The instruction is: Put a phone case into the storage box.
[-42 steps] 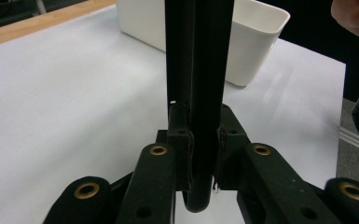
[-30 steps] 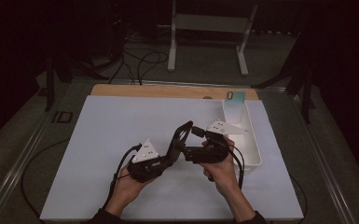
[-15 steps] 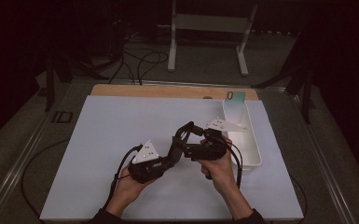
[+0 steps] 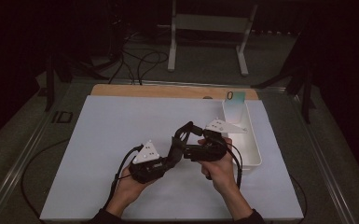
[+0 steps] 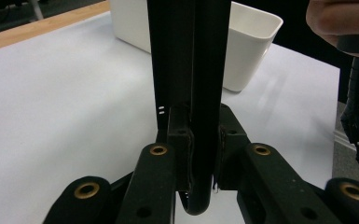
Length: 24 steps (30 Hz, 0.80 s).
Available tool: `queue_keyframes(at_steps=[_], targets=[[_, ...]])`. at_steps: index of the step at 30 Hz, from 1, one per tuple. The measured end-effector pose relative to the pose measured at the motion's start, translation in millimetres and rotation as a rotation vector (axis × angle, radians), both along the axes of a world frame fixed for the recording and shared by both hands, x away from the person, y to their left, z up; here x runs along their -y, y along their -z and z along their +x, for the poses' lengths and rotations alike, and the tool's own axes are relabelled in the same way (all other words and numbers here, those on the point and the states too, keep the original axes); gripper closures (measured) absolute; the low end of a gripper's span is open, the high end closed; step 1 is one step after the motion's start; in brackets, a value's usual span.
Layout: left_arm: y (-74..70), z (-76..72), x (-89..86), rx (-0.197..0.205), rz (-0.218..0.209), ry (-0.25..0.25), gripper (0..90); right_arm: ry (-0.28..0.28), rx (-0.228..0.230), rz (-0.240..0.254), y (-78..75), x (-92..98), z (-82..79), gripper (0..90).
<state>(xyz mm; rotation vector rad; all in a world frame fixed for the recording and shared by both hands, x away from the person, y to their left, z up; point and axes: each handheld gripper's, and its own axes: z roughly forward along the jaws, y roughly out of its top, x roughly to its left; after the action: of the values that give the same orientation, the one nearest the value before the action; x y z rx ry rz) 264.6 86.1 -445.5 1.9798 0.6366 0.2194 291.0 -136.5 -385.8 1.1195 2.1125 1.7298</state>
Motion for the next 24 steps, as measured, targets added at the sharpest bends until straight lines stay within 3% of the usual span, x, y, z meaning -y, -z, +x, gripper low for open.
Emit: queue_keyframes(at_steps=[6, 10, 13, 19, 24], targets=[[-2.4, -0.3, -3.1, 0.007, -0.004, -0.011, 75.3, 0.001, 0.005, -0.004, 0.4, 0.3, 0.2, 14.1], [-4.8, 0.2, -7.1, 0.0, -0.02, -0.023, 57.7, 0.002, 0.009, -0.011, 0.2, 1.0, 0.2, 14.2], [-6.9, -1.8, -9.8, 0.017, -0.019, -0.043, 47.8, 0.007, 0.009, -0.011, 0.0, 1.9, 0.4, 14.2], [-11.1, -3.3, -15.3, 0.045, -0.005, -0.125, 26.3, 0.008, 0.009, -0.011, 0.2, 4.0, 0.9, 14.2], [-13.7, -3.3, -23.0, 0.058, 0.012, -0.19, 15.6, 0.01, 0.009, -0.012, 0.1, 5.1, 1.1, 14.2]])
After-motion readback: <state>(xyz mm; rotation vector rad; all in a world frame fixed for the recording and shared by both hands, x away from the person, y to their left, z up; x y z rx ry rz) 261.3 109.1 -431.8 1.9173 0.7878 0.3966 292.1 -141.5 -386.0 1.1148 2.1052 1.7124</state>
